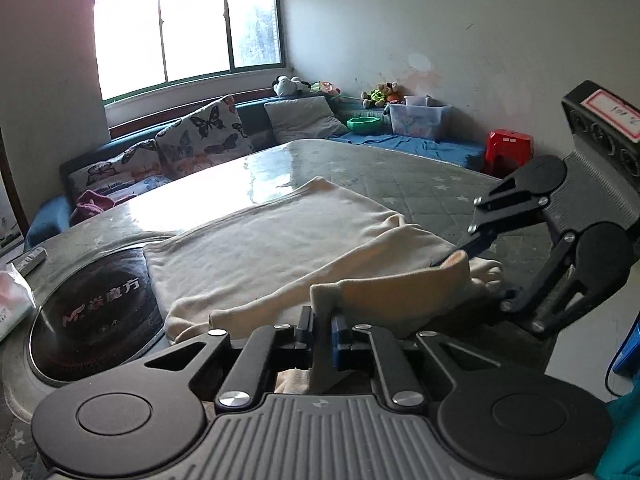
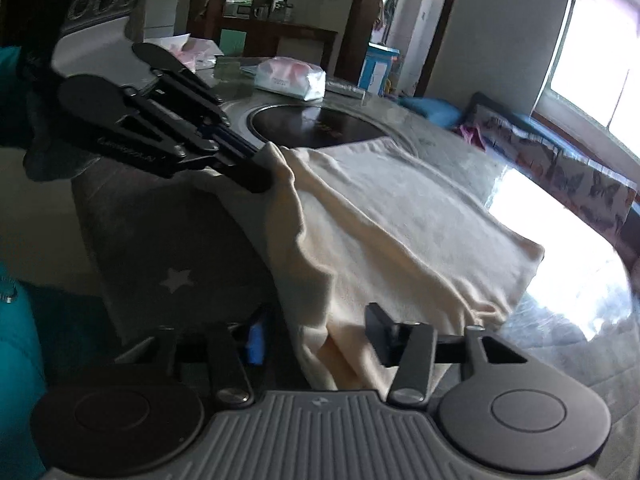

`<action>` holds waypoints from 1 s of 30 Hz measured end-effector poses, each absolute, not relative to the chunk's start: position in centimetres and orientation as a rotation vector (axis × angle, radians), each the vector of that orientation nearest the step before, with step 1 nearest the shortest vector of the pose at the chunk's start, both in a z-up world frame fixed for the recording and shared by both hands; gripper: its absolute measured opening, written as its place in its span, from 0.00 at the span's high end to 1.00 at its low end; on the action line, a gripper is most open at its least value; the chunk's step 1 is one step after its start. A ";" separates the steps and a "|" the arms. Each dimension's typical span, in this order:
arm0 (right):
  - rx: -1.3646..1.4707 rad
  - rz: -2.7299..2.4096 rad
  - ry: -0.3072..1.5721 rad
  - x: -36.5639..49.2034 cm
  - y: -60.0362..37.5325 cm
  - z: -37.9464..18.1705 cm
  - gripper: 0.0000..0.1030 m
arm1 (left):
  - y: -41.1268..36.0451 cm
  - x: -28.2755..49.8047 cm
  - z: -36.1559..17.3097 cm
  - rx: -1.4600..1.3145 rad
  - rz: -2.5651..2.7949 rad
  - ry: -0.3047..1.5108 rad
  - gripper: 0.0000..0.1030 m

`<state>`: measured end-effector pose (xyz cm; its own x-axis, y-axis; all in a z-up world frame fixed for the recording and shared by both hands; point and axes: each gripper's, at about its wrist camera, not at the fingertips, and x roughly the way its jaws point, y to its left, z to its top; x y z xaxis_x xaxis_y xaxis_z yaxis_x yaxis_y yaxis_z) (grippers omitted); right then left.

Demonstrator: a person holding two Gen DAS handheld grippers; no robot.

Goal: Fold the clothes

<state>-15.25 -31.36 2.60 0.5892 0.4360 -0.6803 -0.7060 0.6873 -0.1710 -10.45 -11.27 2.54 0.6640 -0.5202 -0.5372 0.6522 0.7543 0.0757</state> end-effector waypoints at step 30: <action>-0.277 0.676 0.643 -14.0 -33.0 5.8 0.91 | -8.7 -14.7 1.6 0.373 -0.621 0.466 0.95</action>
